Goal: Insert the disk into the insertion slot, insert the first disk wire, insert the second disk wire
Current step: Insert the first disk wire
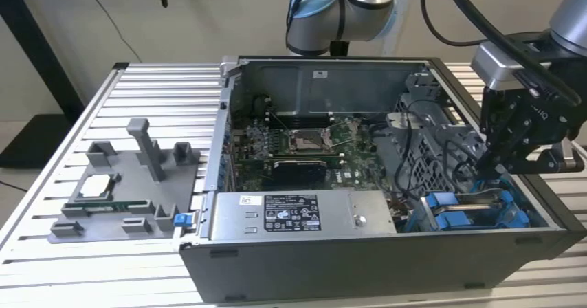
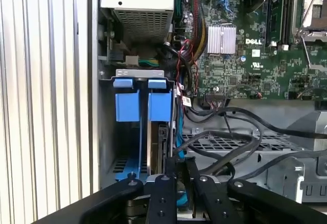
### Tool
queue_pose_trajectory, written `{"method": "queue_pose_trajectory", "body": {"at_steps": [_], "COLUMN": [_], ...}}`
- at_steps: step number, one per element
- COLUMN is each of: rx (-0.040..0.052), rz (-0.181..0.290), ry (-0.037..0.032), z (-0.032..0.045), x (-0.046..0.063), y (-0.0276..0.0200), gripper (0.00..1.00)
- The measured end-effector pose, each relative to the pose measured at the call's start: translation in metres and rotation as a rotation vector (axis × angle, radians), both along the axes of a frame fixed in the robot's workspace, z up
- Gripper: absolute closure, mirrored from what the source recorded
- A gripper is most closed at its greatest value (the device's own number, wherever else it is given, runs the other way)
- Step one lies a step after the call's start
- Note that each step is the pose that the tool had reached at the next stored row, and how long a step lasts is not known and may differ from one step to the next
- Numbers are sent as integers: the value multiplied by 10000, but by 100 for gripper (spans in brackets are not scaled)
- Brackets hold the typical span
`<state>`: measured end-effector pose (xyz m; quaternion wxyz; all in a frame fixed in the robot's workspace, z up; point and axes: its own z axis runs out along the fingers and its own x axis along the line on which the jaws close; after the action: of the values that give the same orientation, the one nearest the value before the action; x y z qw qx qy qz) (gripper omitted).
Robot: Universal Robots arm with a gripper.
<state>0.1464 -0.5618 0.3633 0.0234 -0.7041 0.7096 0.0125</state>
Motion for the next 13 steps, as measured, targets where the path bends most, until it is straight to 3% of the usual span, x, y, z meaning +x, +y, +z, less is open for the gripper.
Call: {"method": "queue_pose_trajectory", "body": {"at_steps": [6, 9, 13], "rx": [0, 0, 0], "rz": [2, 1, -1], "ry": [4, 42, 203], "z": [-62, -89, -115], "x": [34, 67, 91], "y": [-16, -25, -68], "gripper": [100, 100, 100]}}
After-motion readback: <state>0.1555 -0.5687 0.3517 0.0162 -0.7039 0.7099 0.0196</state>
